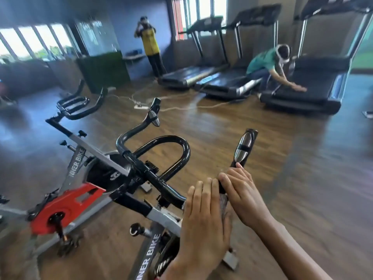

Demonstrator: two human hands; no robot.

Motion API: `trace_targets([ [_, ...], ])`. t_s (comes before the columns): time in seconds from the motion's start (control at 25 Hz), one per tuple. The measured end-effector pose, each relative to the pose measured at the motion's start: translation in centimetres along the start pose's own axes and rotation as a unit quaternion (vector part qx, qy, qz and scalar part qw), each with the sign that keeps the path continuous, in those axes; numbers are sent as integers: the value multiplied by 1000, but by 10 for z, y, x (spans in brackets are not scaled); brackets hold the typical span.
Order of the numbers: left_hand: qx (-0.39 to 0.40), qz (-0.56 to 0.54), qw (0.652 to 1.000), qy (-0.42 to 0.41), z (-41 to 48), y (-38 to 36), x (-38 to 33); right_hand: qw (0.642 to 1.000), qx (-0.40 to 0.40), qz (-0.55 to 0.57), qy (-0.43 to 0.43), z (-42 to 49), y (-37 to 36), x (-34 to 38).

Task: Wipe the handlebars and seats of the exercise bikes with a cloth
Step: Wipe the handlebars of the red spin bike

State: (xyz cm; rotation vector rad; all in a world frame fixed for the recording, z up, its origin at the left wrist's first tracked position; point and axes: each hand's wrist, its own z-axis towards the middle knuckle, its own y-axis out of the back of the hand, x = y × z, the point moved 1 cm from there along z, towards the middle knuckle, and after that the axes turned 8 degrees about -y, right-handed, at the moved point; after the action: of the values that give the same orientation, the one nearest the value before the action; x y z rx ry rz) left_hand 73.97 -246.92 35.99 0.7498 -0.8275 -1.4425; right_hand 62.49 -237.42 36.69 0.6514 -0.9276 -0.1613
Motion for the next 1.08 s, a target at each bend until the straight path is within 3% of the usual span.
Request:
trace_targets([
  [0.2,173,-140,975,-9,16,43,14,970,168,13,-177,-8,25,36],
  [0.32,247,-180,952,16,30,69,21,951,132,64,-272,-27,32,62],
  [0.44,231,-192,953,48,33,82,28,936,59,78,-339,-44,44,88],
  [0.56,188,-277,934,128,30,88,37,942,19,79,-327,-58,54,112],
  [0.72,123,-489,819,273,23,116,54,969,26,77,-235,-52,51,142],
  [0.84,110,-618,661,412,30,112,82,978,147,38,-142,-23,29,149],
  [0.92,37,-683,541,489,32,103,101,966,243,-1,-84,-3,10,142],
  [1.0,-7,-687,498,529,35,98,114,951,305,-44,-30,18,-8,135],
  [1.08,-8,-670,498,550,41,95,122,942,319,-103,22,35,-27,128],
])
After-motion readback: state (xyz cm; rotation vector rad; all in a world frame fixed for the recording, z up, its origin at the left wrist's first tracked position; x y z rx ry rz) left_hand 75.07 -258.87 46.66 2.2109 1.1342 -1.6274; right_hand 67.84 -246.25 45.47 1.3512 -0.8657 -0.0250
